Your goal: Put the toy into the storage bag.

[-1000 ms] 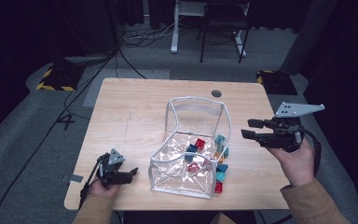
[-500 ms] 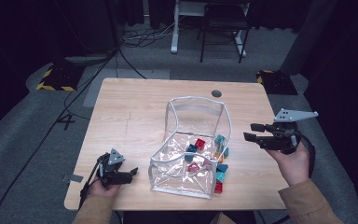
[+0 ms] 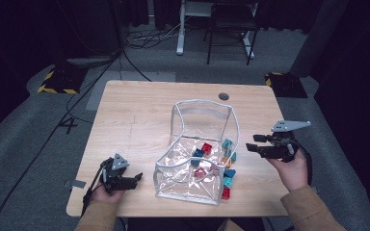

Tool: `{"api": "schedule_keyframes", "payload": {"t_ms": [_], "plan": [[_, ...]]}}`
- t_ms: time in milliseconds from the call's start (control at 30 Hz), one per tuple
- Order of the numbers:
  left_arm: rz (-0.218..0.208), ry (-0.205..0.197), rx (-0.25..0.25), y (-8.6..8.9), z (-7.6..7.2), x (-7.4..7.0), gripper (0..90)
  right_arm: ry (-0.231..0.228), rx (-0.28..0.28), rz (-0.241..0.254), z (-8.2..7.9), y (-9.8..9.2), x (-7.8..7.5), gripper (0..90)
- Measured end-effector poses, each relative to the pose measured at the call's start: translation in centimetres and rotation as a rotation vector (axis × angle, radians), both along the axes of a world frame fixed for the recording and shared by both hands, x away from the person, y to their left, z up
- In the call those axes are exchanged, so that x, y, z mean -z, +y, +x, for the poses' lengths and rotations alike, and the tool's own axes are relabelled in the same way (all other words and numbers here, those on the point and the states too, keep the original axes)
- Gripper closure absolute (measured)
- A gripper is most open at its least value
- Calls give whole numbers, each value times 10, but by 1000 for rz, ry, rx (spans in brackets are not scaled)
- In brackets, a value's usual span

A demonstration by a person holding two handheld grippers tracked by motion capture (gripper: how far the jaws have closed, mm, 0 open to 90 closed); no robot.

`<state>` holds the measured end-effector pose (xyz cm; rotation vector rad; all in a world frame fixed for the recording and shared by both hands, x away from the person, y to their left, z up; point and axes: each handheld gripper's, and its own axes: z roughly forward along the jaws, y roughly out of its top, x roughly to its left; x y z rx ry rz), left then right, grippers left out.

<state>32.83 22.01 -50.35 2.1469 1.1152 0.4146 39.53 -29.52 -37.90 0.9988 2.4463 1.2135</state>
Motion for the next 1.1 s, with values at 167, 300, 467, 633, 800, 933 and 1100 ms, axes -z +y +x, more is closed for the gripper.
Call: {"api": "schedule_keyframes", "payload": {"t_ms": [167,300,467,633,800,933,1100], "plan": [[1,-1,1,0,0,0,206,29,-5,-27,8,5,17,465],[1,-1,1,0,0,0,206,53,-8,-44,14,10,30,465],[1,-1,1,0,0,0,206,81,-12,-85,23,16,46,479],[1,-1,1,0,0,0,206,115,-29,-107,29,24,63,482],[1,0,1,0,0,0,206,123,-53,-120,31,34,73,478],[1,-1,1,0,0,0,206,124,-51,-130,34,38,78,473],[1,-1,1,0,0,0,206,139,-40,-134,40,40,84,468]]}}
